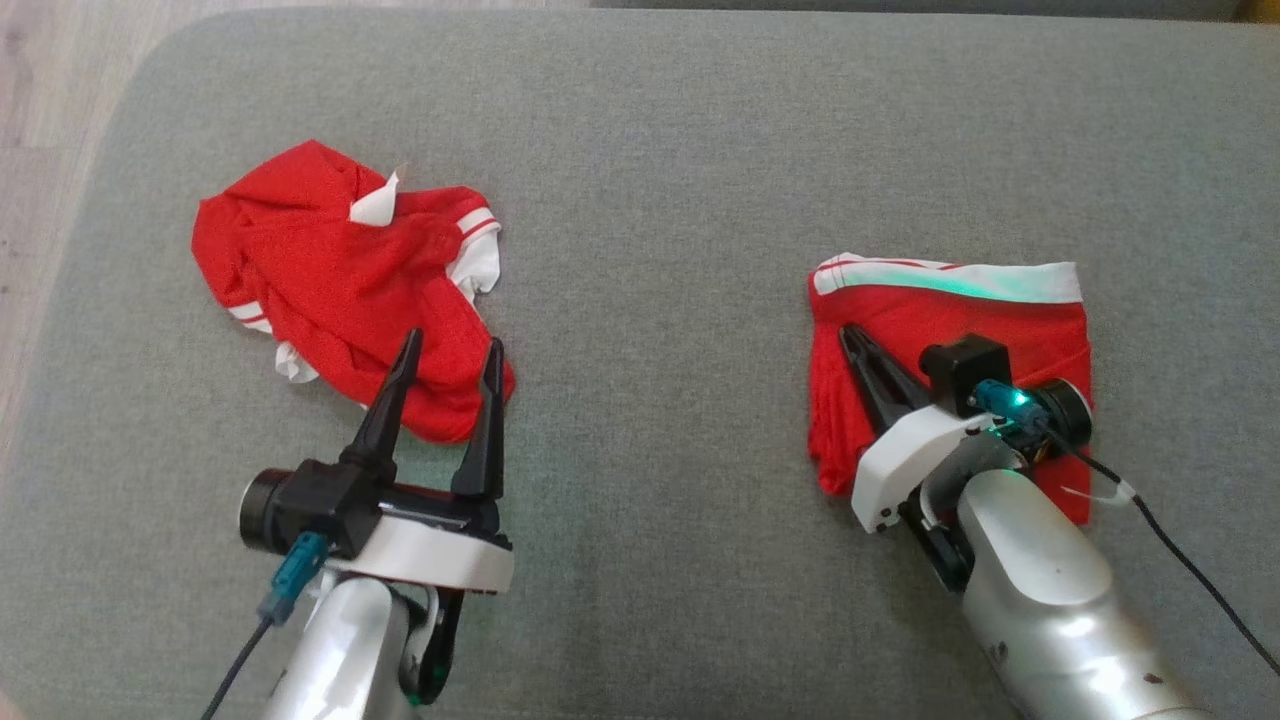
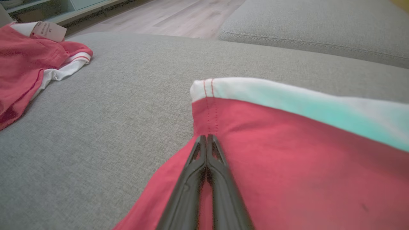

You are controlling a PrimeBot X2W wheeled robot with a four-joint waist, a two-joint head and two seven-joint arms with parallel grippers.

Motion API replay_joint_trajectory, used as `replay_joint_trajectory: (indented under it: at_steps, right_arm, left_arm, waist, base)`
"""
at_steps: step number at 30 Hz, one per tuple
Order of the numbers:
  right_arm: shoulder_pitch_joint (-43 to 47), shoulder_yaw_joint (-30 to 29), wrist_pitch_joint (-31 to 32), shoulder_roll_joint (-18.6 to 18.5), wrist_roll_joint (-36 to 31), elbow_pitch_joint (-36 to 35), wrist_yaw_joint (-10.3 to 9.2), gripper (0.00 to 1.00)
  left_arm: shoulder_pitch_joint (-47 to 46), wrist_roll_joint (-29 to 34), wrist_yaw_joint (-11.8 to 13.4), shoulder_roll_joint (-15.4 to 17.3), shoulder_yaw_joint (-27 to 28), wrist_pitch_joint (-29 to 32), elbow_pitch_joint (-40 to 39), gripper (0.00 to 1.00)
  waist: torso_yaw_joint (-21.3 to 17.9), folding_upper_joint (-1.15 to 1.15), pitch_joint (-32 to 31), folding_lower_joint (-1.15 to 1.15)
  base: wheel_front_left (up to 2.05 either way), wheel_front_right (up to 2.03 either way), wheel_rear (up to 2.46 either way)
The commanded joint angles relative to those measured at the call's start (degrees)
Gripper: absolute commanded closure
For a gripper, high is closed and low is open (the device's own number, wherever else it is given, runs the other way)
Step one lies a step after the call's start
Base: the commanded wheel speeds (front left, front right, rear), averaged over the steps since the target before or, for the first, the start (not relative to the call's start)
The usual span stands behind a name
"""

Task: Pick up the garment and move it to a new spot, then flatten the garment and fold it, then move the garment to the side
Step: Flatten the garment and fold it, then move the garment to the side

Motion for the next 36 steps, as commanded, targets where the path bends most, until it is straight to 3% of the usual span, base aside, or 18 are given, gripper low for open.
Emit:
replay_joint_trajectory:
  at_steps: [1,7,10,22,29,30,31,32,36]
  right_arm:
    - [-1.66,1.45,-0.25,0.12,0.25,-0.63,-0.04,1.00]
    - [-1.59,2.35,-2.14,0.12,2.48,0.50,-0.04,1.00]
    - [-0.32,-0.74,-3.22,0.13,2.20,-1.79,-0.04,1.00]
    - [14.81,-15.32,-3.48,0.13,-2.42,-23.80,-0.04,1.00]
    - [22.10,-18.09,-3.48,0.13,0.03,-29.20,-0.04,1.00]
    - [22.70,-18.33,-3.48,0.13,0.31,-29.47,-0.04,0.59]
    - [23.09,-18.41,-3.48,0.13,0.28,-29.81,-0.04,0.07]
    - [23.41,-18.27,-3.48,0.13,1.02,-29.80,-0.04,0.00]
    - [23.47,-17.99,-3.48,0.13,1.53,-30.08,-0.04,0.00]
  left_arm:
    - [-1.76,-0.30,0.14,0.17,1.33,-0.37,-1.73,0.00]
    - [-1.35,-0.24,0.30,0.17,1.67,-0.37,-1.40,0.00]
    - [-0.55,0.05,0.35,0.17,2.44,-0.37,-1.48,0.00]
    - [2.61,0.29,0.55,0.17,3.76,-0.37,-2.03,0.00]
    - [4.54,0.10,0.43,0.17,4.29,-0.37,-1.70,0.00]
    - [4.72,0.08,0.41,0.17,4.30,-0.37,-1.63,0.00]
    - [4.86,0.08,0.40,0.17,4.28,-0.37,-1.53,0.00]
    - [4.97,0.07,0.41,0.17,4.21,-0.37,-1.45,0.00]
    - [5.14,-0.07,0.44,0.17,3.71,-0.37,-1.31,0.00]
  waist:
    - [0.00,0.00,-0.18,0.00]
    - [-0.66,0.00,-1.71,0.00]
    - [-1.74,0.00,-3.29,0.00]
    - [-5.51,0.00,-7.63,0.00]
    - [-6.28,0.00,-9.17,0.00]
    - [-6.31,0.00,-9.28,0.00]
    - [-6.34,0.00,-9.38,0.00]
    - [-6.34,0.00,-9.49,0.00]
    - [-6.17,0.00,-9.76,0.00]
  base:
    - [0.00,0.00,0.00]
    - [0.00,0.00,0.00]
    - [0.00,0.00,0.00]
    - [0.00,0.00,0.00]
    - [0.00,0.00,0.00]
    - [0.00,0.00,0.00]
    - [0.00,0.00,0.00]
    - [0.00,0.00,0.00]
    - [0.00,0.00,0.00]
